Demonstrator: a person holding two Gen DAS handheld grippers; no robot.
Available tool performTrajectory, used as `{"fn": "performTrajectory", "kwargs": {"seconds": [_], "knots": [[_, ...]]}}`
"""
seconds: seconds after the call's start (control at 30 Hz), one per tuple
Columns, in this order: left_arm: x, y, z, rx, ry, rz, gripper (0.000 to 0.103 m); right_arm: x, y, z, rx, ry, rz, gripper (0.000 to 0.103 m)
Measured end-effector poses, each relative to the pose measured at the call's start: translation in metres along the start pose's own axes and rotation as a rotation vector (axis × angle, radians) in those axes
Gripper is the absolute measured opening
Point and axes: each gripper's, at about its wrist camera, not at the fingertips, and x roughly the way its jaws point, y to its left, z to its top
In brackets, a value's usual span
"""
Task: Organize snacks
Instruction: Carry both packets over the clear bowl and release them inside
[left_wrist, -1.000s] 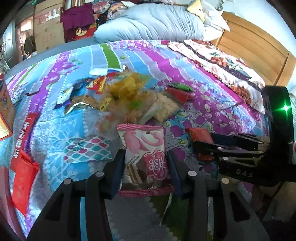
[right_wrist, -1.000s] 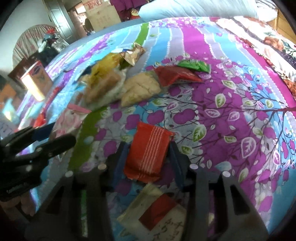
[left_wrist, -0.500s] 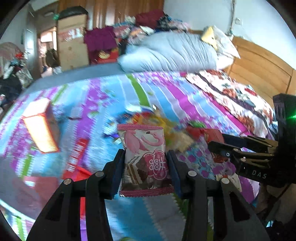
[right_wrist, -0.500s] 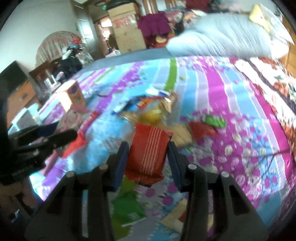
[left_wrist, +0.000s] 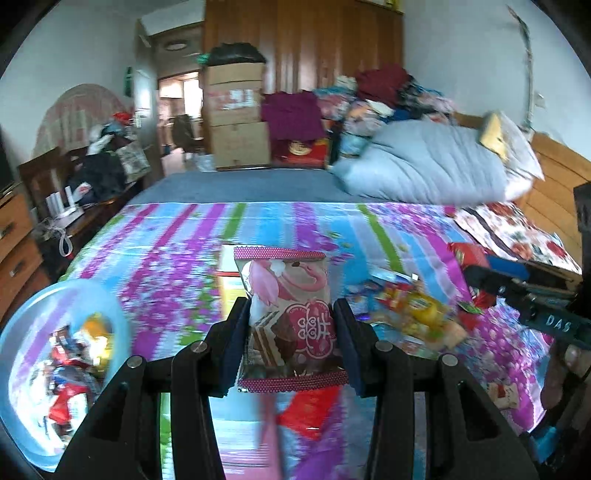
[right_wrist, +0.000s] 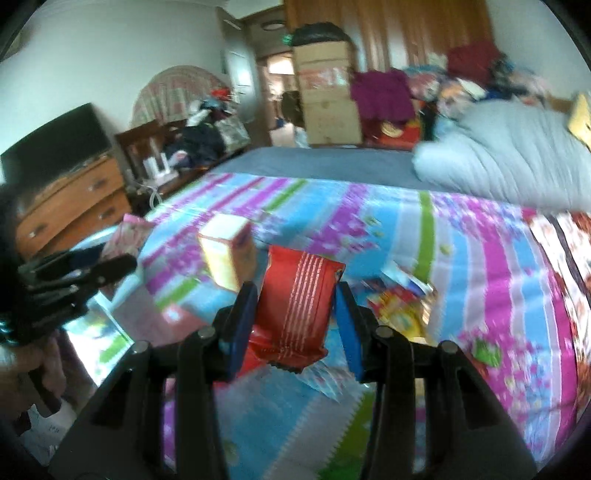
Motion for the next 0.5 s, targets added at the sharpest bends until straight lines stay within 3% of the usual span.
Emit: {"fn": "performTrajectory", "kwargs": {"seconds": [0.5], "knots": [[-0.048, 0.153, -0.003, -0.162, -0.035, 0.167, 0.047, 0.055, 0.146, 0.065, -0.128, 0.015, 0.263, 0.043]]}}
